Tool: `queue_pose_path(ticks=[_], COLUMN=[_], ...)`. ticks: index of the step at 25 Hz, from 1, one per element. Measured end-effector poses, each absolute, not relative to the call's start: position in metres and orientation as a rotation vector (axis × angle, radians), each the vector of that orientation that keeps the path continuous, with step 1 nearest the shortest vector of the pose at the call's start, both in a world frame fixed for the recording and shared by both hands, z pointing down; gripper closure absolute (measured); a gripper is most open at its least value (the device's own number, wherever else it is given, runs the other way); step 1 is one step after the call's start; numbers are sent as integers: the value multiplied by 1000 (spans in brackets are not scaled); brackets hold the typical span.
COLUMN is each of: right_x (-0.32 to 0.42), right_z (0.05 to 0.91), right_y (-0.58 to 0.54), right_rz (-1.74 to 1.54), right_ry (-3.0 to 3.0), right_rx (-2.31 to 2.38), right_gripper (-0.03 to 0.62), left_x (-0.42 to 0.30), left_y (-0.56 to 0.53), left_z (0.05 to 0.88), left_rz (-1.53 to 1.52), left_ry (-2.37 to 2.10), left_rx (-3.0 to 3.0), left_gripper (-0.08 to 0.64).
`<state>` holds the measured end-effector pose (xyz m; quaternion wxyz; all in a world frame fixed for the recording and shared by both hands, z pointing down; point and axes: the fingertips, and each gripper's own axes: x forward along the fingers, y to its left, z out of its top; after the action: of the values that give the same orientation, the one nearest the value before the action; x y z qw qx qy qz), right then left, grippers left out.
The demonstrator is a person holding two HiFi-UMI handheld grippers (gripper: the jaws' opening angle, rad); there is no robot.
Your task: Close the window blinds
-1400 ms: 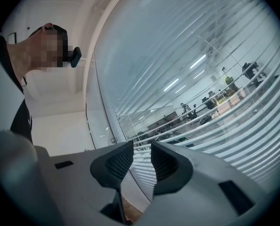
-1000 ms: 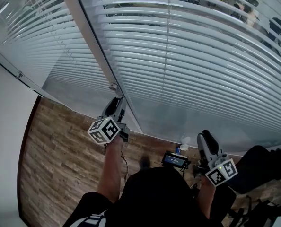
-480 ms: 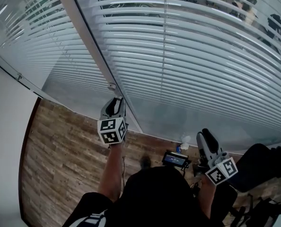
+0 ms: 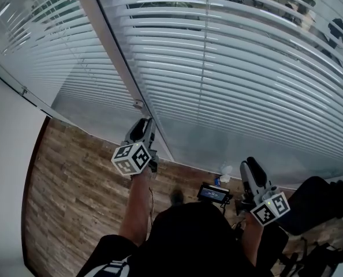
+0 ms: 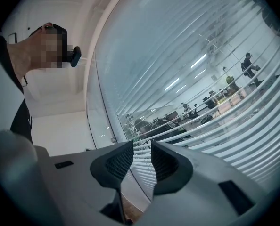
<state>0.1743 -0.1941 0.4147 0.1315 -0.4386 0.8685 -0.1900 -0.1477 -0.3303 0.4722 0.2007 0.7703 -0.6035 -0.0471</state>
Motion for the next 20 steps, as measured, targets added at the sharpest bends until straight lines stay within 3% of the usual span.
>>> queue_pose_path(ticks=[3,8,20], right_x=[175,176,179], right_z=[416,417,423], right_y=[-193,-192,-187], right_rz=[-553,-551,-552], right_ry=[2519,2519,2514], right_rx=[-1279,-1280,-1280], right_gripper=[474,474,474], left_x=[-156,-157,-146], left_y=[-331,-332,-328], left_z=[469,464,470], left_rz=[-536,-665,164], left_ry=[-1444,-1356,-1850], left_rx=[1997,1919,2209], left_gripper=[410,421,423])
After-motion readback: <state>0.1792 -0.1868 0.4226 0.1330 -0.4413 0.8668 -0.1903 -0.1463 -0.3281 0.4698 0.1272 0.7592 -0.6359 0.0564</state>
